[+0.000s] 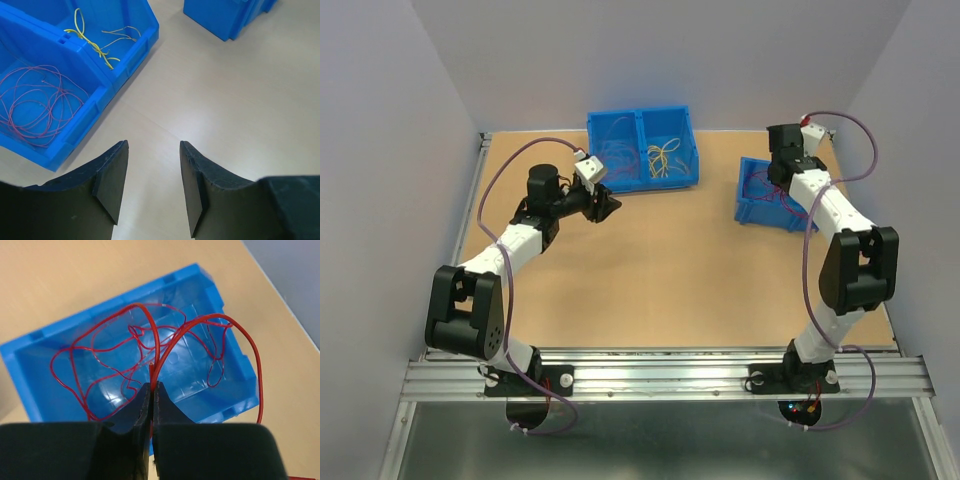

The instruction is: Untangle the cables

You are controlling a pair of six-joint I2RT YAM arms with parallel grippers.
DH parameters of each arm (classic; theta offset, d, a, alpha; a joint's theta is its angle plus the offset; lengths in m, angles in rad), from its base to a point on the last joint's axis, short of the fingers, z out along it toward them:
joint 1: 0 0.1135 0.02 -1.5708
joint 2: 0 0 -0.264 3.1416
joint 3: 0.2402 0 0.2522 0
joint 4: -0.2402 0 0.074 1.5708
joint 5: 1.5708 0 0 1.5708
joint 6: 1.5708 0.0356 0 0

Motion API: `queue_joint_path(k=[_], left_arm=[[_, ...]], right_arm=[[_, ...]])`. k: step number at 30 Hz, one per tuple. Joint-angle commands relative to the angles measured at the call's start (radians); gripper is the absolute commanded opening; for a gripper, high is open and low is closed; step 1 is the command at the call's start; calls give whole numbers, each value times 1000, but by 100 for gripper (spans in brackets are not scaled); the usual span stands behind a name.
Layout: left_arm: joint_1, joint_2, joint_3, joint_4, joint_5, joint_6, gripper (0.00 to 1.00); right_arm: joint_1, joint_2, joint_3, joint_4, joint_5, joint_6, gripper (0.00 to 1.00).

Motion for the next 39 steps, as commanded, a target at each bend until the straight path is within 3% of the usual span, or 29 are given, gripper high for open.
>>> queue_joint_path(k=[1, 5, 15, 21, 26, 39], left_arm=[[-12, -21, 23, 20, 2, 18, 56], [-15, -19, 26, 14, 0, 18, 56], [-17, -28, 23, 14, -5, 20, 56], [-15, -24, 26, 11, -1, 20, 57], [-18, -28, 26, 8, 0, 18, 57], [-20, -45, 15, 13, -8, 20, 57]], right_arm=[[1, 43, 96, -64, -10, -14, 1], [1, 121, 170, -64, -51, -35, 0], [1, 260, 285, -47, -318, -121, 1], [-4, 237, 140, 83, -450, -124, 1], [-74, 159, -57, 244, -661, -36, 1], [-100, 237, -88, 275, -488, 81, 1]])
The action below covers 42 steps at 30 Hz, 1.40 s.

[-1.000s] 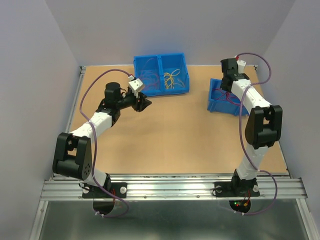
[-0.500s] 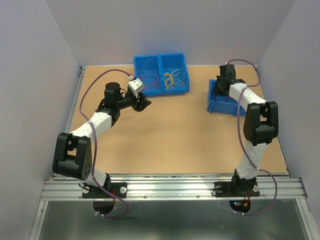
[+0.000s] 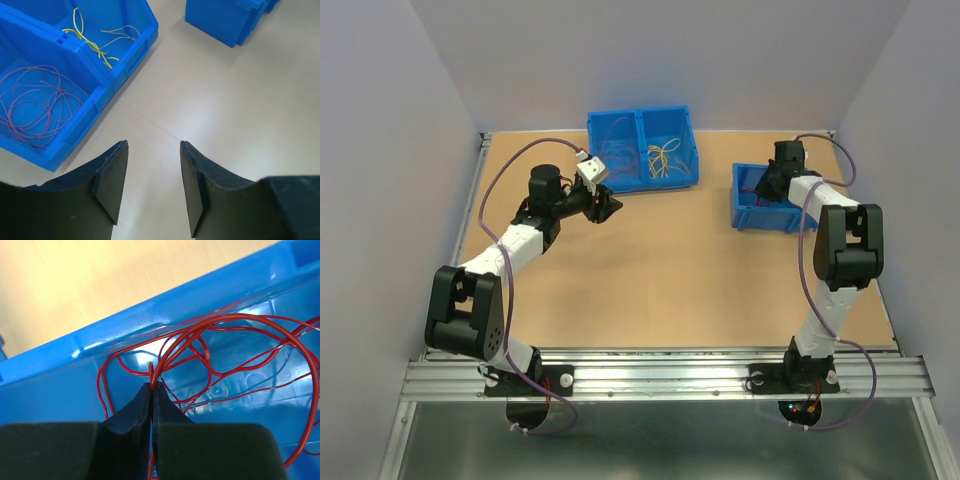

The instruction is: Untangle the cables

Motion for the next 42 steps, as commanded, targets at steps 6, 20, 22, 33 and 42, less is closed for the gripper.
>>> queue_joint_path(k=[6, 20, 22, 33, 42], left_arm=[[-10, -45, 12, 24, 6, 18, 59], [-10, -72, -10, 44, -29, 21, 72], [-10, -82, -14, 48, -35, 17, 72], [0, -207, -62, 58, -104, 32, 79], [125, -596, -290, 71, -167, 38, 98]], right_arm=[[1, -126, -39, 53, 104, 28, 30], [8, -506, -223, 65, -6, 109, 100], [71, -545, -295, 94, -16, 109, 100], [275, -878, -738, 518, -175, 62, 100], [470, -892, -819, 702, -70, -29, 100]])
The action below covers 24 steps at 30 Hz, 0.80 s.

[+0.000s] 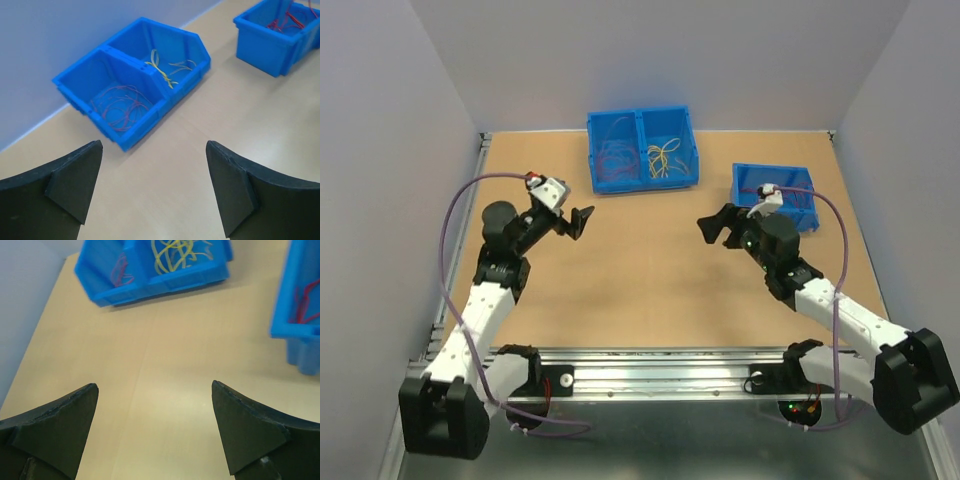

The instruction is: Untangle the cables

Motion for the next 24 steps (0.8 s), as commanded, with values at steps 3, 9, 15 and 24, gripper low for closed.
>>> queue_joint_path(k=[3, 9, 15, 24], left_arm=[[54, -290, -149, -18, -63, 26, 99], [55, -710, -350, -134, -8, 84, 99], [55, -913, -445, -125, 8, 89, 99], [55, -791, -421, -121, -1, 134, 99]], right_arm=[[215, -49, 41, 129, 155, -165, 100], [371, -109, 52, 125, 312, -270, 100], [410, -138, 43, 135, 352, -285, 100], [414, -291, 49, 65, 463, -328, 100]])
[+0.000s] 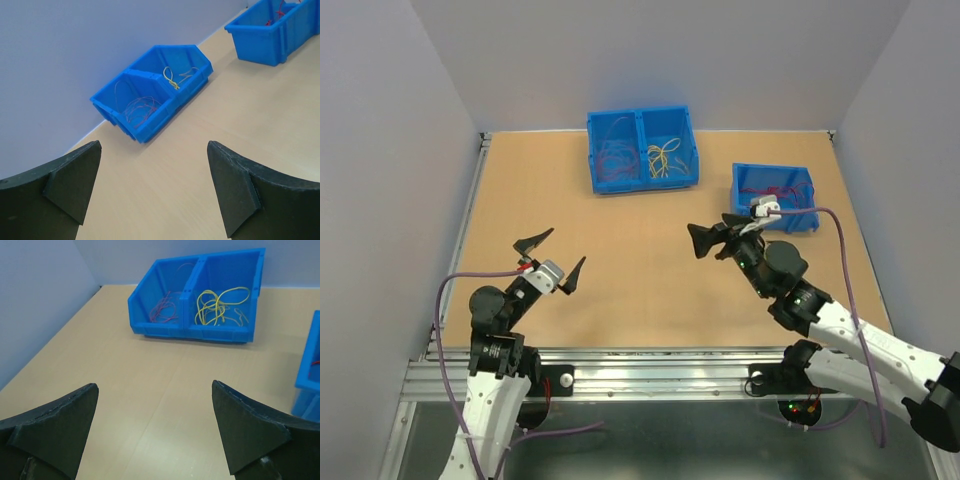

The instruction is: Untangle the cables

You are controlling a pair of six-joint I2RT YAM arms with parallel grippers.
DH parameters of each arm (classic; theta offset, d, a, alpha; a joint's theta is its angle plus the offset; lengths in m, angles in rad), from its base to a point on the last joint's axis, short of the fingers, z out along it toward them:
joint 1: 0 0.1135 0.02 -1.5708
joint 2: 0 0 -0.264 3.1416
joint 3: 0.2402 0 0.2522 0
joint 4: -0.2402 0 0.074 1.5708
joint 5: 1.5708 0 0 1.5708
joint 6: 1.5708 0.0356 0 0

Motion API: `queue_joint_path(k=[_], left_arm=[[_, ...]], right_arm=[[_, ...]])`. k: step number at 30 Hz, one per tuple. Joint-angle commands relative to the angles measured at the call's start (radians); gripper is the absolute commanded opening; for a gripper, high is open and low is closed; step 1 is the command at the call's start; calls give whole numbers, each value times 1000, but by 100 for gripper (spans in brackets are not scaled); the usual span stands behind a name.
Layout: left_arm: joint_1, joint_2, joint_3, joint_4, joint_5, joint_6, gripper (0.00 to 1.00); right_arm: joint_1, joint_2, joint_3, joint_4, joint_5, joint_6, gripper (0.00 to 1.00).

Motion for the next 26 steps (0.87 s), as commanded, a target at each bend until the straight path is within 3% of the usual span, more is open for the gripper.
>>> queue_joint_path(k=[1, 11, 26], left_arm=[[3, 62, 22, 39, -14, 20, 99], [3, 75, 15, 80, -94, 6, 99], [3, 62, 4, 80, -86, 16, 99]], right_arm=[[10, -130, 45, -10, 162, -61, 100], [10, -616, -130, 83, 339, -101, 100], [10, -586, -102, 60, 375, -95, 100]])
